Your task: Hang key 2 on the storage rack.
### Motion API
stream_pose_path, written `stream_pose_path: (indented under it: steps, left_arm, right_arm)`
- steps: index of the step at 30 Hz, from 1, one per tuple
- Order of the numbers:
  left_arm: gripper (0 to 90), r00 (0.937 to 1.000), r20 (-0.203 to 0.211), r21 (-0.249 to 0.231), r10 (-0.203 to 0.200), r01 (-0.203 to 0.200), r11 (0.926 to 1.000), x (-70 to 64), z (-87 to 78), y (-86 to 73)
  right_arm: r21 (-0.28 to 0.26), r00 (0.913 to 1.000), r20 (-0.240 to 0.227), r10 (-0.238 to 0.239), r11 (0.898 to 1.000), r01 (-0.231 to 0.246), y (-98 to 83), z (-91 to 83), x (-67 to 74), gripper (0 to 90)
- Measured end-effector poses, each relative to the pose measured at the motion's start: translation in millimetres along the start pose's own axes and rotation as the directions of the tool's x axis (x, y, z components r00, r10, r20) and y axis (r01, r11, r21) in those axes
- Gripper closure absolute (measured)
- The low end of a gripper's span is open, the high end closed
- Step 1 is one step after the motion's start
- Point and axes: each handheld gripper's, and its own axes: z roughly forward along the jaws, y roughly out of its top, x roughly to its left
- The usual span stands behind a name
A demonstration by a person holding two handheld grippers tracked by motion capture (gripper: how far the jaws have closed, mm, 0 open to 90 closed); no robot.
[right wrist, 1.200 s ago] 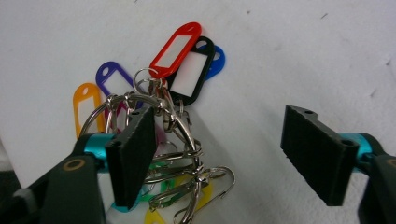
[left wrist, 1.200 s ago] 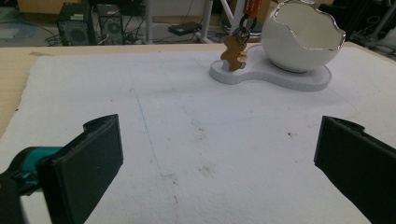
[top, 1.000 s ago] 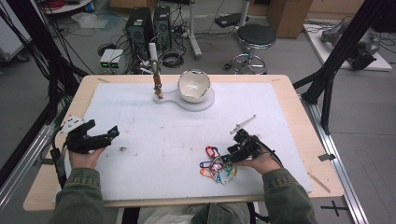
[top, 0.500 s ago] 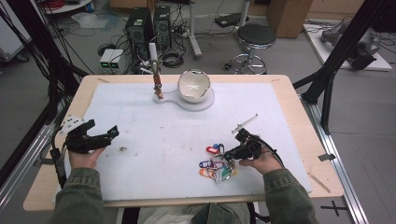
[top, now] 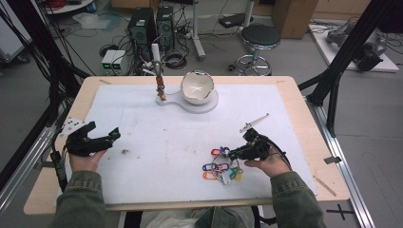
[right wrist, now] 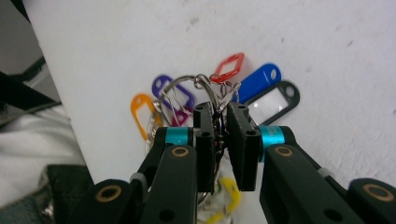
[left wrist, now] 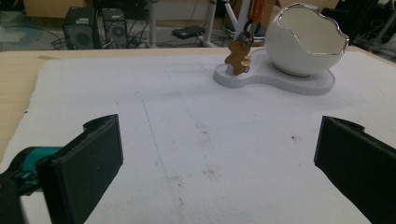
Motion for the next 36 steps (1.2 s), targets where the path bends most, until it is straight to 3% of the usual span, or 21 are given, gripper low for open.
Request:
stream_pose_path:
  steps: [11,14,18,26,36]
  left_arm:
    - [1.7,1.0,0.001,0.003,0.001,-0.001,1.0,-0.5,0.4,-0.2]
    - [1.7,1.0,0.0,0.002,0.002,-0.002,1.0,-0.3,0.3,-0.2]
    - [1.7,1.0,0.003,0.004,0.003,-0.003,1.0,-0.6,0.5,-0.2]
    - [1.7,1.0,0.004,0.005,0.003,-0.003,1.0,-0.7,0.4,-0.2]
    - [1.7,0.9999,0.008,0.005,0.007,-0.007,1.0,-1.3,0.4,-0.2]
  right_arm:
    - [-0.043,1.0,-0.007,-0.004,0.999,0.004,18.2,-19.8,7.1,82.1]
    - [-0.054,0.9999,0.0,-0.017,0.998,0.017,23.5,-24.7,10.1,82.1]
    - [-0.086,0.999,-0.024,-0.036,0.996,0.034,30.5,-33.1,16.5,82.1]
    - [-0.12,0.9979,-0.013,-0.064,0.991,0.062,49.2,-49.8,27.9,82.0]
    - [-0.144,0.9955,-0.009,-0.094,0.985,0.092,66.1,-53.8,37.9,82.0]
